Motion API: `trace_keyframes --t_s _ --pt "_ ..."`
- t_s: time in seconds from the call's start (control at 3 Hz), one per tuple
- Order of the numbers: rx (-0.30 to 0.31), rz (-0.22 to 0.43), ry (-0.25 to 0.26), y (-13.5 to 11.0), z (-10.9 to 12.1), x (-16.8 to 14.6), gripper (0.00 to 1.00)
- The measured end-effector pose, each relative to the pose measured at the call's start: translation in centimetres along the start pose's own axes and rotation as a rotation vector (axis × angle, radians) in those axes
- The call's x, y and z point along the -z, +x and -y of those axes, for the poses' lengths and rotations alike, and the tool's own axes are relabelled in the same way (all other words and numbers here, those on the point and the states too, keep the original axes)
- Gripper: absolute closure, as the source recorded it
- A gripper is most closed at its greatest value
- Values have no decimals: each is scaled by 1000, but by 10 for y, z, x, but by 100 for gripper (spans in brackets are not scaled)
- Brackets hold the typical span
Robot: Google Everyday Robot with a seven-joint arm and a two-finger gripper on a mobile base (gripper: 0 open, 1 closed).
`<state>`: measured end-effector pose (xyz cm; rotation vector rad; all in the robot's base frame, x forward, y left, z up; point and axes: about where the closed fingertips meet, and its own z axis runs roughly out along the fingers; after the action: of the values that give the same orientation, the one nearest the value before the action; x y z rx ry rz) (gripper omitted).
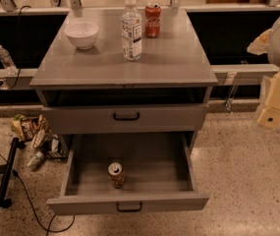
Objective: Pick orange can from middle drawer and place on counter
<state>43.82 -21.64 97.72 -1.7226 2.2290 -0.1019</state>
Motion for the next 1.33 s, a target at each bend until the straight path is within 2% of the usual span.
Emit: trace_keyframes --t_s 0.33,0.67,1.0,1.33 --pt "0 0 0 0 0 0 0" --pt "-31 46 -9 -4 -2 -17 0" --pt "-111 213 -99 -23 -23 -85 0" --pt "-152 418 -165 -52 -44 -147 0"
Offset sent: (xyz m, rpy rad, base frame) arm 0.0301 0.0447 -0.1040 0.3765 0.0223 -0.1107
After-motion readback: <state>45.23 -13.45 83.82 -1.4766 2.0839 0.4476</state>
